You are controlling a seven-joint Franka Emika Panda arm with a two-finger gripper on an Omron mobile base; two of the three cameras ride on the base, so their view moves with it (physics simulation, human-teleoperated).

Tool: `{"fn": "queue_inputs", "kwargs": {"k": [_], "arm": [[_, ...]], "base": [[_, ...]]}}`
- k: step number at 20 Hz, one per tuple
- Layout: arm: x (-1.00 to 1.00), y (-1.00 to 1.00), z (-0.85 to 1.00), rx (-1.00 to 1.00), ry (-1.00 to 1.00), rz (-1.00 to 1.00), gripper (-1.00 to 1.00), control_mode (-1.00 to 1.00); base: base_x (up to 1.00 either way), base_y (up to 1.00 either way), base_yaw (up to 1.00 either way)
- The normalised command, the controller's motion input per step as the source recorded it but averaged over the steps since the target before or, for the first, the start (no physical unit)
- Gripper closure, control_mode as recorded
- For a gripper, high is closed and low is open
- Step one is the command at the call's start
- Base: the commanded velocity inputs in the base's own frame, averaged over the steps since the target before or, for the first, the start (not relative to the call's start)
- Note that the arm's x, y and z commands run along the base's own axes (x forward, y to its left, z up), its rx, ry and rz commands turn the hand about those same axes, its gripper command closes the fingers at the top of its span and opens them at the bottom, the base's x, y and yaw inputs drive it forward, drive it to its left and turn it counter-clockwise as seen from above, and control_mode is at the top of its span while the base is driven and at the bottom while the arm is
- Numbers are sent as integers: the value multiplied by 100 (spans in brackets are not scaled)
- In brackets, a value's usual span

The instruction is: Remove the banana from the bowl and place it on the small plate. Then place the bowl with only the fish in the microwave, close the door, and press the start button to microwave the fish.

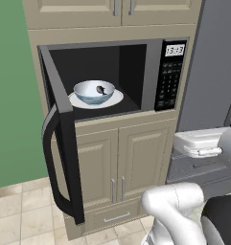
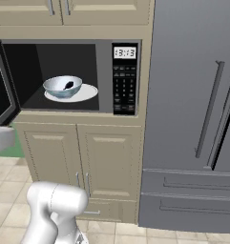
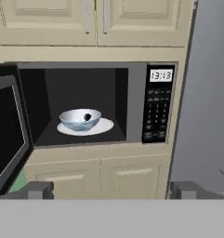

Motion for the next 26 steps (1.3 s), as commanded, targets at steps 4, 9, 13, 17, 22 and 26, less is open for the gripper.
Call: {"fn": "queue_inputs", "kwargs": {"k": [4,9,13,17,22,26], "arm": [[-100,75,-4,-40,-10,34,-100,-100],[-86,90,0,-44,-3,31,-100,-100],[-61,100,0,-50,0,28,-100,-100],[-11,100,-11,-48,0,23,-100,-100],[37,100,-43,-40,0,16,-100,-100],[74,100,-71,-33,0,14,-100,-100]], "base": [[0,0,0],[0,0,0],[0,0,0],[0,0,0],[0,0,0],[0,0,0]]}}
